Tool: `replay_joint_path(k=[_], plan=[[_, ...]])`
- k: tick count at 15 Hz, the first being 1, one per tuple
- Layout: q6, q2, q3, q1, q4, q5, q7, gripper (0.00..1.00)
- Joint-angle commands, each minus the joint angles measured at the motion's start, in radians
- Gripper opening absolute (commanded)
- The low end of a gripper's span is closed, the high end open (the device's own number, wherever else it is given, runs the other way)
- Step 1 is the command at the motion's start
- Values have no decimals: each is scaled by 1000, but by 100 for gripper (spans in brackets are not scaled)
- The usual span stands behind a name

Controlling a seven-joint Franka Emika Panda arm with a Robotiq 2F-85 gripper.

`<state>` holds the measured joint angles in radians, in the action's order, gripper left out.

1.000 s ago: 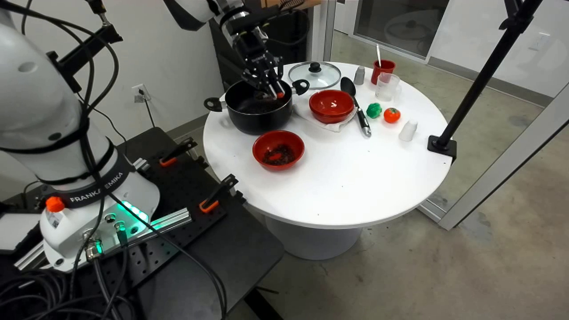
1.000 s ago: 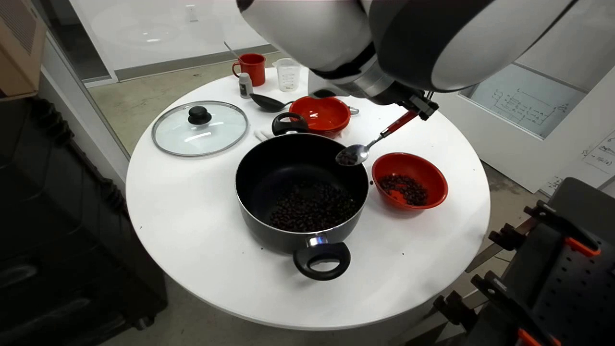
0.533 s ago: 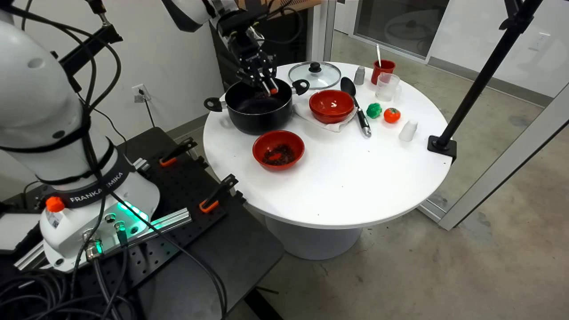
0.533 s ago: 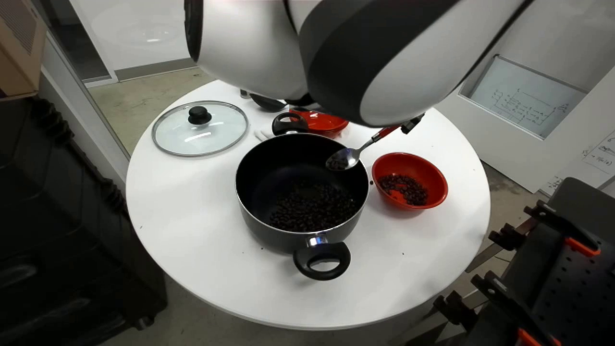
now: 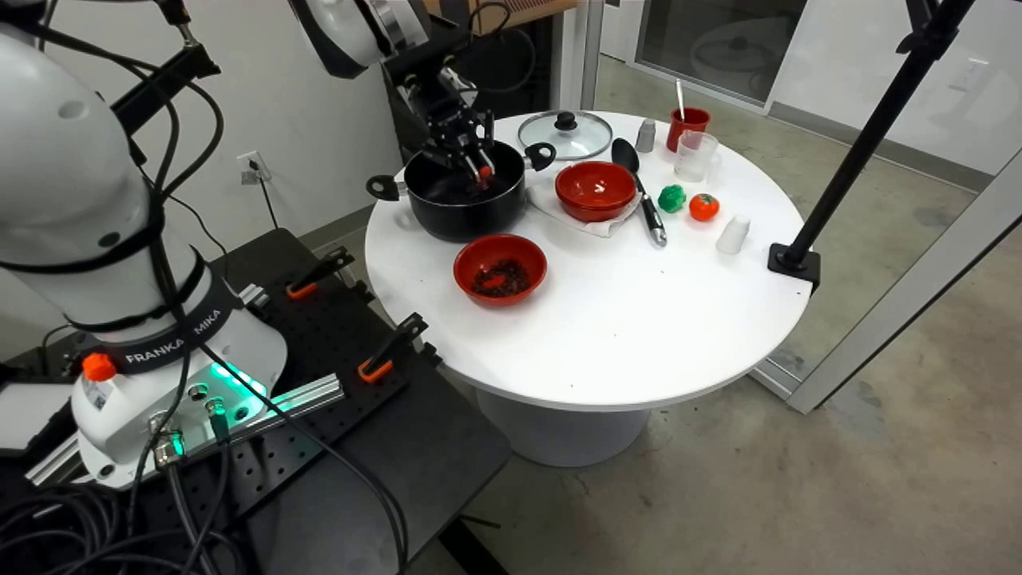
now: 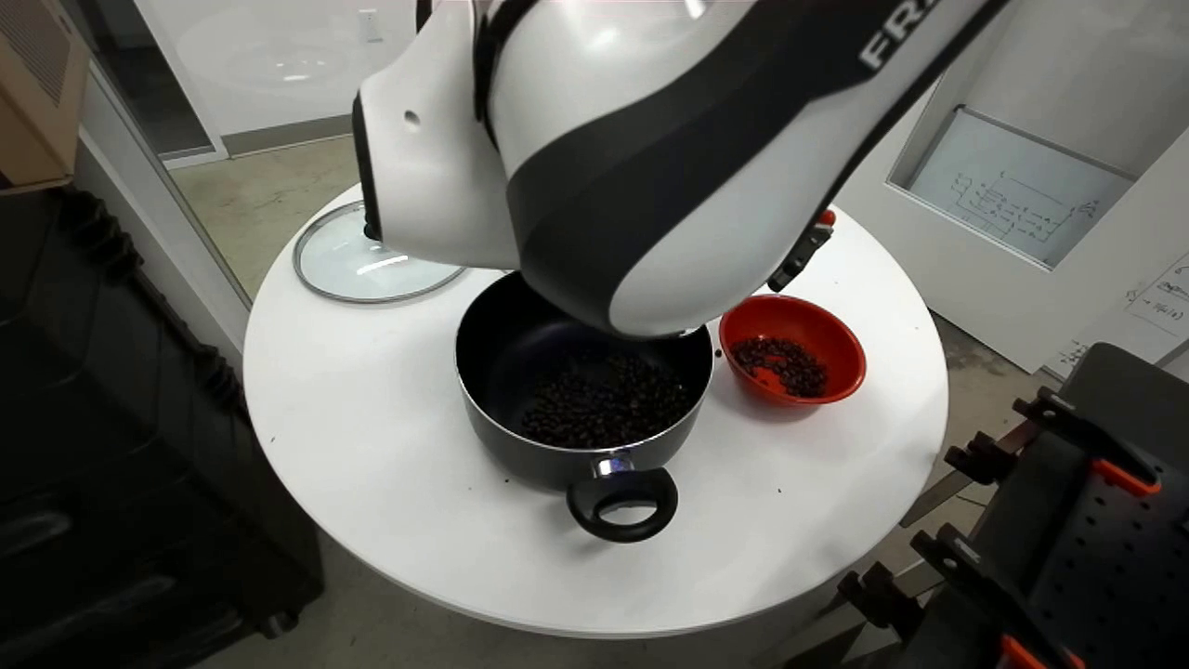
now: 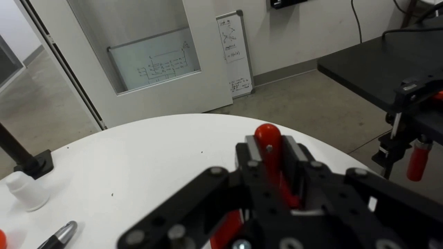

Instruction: Use the spoon to transfer one spoon of contents from the orange bowl to the black pot

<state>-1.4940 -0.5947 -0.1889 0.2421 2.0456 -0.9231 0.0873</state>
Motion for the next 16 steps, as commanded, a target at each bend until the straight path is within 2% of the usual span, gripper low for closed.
replay_joint_path(k=[1,10,14,16], plan=[[94,-55,-14,49,-69,23,-56,5],[241,-119,-31,163,-159,7,-252,5],[238,-117,-37,146,-158,20,-250,5],[195,-76,-38,103,-127,33,-235,5]])
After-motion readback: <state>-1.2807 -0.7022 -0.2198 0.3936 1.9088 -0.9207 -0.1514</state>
